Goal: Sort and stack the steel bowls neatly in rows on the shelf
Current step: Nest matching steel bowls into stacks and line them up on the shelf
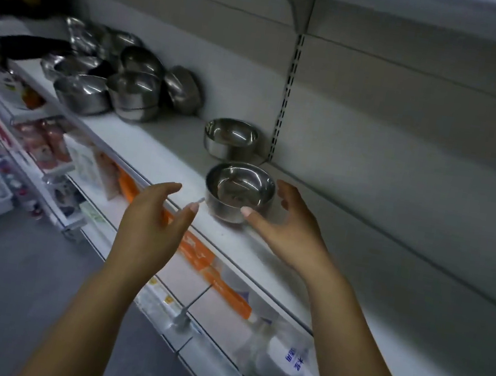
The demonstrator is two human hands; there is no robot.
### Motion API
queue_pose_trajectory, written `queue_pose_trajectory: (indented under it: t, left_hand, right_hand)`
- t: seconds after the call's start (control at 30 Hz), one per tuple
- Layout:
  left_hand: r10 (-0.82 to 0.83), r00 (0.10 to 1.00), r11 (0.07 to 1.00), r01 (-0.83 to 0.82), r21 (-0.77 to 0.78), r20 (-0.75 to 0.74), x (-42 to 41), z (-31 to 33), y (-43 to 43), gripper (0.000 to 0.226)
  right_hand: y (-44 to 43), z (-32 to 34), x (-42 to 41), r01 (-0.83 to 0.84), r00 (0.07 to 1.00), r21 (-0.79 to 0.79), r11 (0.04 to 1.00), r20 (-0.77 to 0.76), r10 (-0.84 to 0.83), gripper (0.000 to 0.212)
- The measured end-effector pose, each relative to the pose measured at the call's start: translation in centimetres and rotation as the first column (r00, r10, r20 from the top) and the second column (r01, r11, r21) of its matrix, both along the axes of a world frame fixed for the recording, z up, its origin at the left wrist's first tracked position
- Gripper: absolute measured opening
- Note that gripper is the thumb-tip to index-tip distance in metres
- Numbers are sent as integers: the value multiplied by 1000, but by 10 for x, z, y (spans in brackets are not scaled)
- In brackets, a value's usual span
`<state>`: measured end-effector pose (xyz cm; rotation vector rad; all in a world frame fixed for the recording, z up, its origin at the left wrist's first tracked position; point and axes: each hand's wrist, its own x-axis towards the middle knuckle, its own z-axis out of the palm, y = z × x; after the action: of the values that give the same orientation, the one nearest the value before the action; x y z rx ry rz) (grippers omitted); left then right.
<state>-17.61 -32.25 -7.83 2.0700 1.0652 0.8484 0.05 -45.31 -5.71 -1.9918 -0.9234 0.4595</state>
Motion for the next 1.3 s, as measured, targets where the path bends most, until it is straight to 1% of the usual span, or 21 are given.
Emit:
queue_pose_trajectory:
  t: [0.07, 0.1, 0.13, 0.17, 0.2, 0.27, 0.3, 0.37, 0.47, 0.6, 0.67, 0.77, 0.8, 0.87, 0.93, 0.97, 1.07, 1.1, 1.17, 1.2, 1.3]
  left_hand:
    - [35, 999, 998, -35, -55, 2, 1, -6, 7, 49]
    - [44, 999, 996, -44, -76, 5, 1, -9, 11, 49]
    - [47, 999, 995, -46, -91, 9, 2, -12, 15, 49]
    - [47, 999, 994, -45, -100, 14, 3, -14, 20, 49]
    - [45, 999, 993, -42, -108, 22, 5, -16, 25, 48]
    - [41, 998, 990, -35, -133, 41, 10, -16, 38, 47]
    - [41, 998, 988, -34, -148, 48, 14, -17, 45, 46]
    - [33, 998, 987, -23, -158, 58, 23, -16, 64, 46]
    - [-13, 995, 984, 30, -176, 99, 40, -17, 97, 46]
    - [-143, 986, 965, 159, -207, 89, 69, -12, 147, 45]
    - [-208, 974, 948, 223, -227, 87, 85, -7, 174, 39]
    - [-267, 944, 866, 323, -380, 193, 115, -6, 216, 18]
    - [-273, 933, 839, 349, -418, 233, 126, -7, 228, 17]
    - [-287, 911, 786, 400, -471, 295, 147, -12, 248, 27]
    - [-297, 888, 714, 451, -536, 351, 164, -16, 260, 51]
    - [-310, 873, 673, 481, -562, 376, 169, -18, 264, 56]
    - [-340, 817, 564, 573, -594, 466, 176, -29, 269, 59]
    - [-343, 801, 535, 595, -600, 490, 176, -34, 271, 64]
    - [-375, 767, 511, 639, -575, 520, 177, -43, 274, 79]
    - [-389, 750, 506, 659, -556, 535, 177, -46, 275, 82]
    - [-374, 734, 506, 674, -539, 567, 180, -50, 276, 79]
  right_hand:
    - [9, -4, 2, -45, 999, 23, 999, -29, 46, 67]
    - [14, -9, 4, -53, 998, 36, 998, -21, 53, 82]
    - [21, -14, 5, -51, 999, 37, 998, -7, 51, 105]
    - [27, -19, 5, -52, 999, 36, 998, -6, 52, 122]
    - [33, -23, 5, -57, 998, 39, 998, -10, 58, 133]
    - [44, -28, 7, -59, 998, 34, 998, -26, 60, 146]
    - [49, -31, 9, -51, 998, 39, 998, -28, 52, 148]
    - [60, -35, 12, -12, 1000, 70, 997, -20, 14, 148]
    - [77, -38, 17, 44, 999, 97, 994, -17, -43, 139]
    - [94, -31, 23, 105, 993, 160, 981, -68, -96, 125]
    - [101, -24, 26, 152, 986, 206, 967, -97, -134, 123]
    - [118, -9, 28, 202, 979, 292, 935, -99, -180, 128]
    - [126, -3, 30, 216, 976, 321, 922, -93, -196, 128]
    - [146, 3, 34, 244, 969, 365, 898, -65, -237, 129]
    - [167, 4, 39, 286, 955, 410, 866, -48, -292, 130]
    - [178, 3, 41, 317, 944, 432, 844, -61, -324, 129]
    - [205, -3, 47, 408, 906, 475, 780, -108, -409, 126]
    - [212, -6, 48, 433, 894, 484, 761, -122, -431, 125]
    - [223, -11, 51, 462, 877, 492, 738, -132, -462, 124]
    - [228, -13, 51, 476, 870, 485, 734, -134, -475, 125]
    - [238, -21, 52, 503, 853, 453, 736, -126, -506, 131]
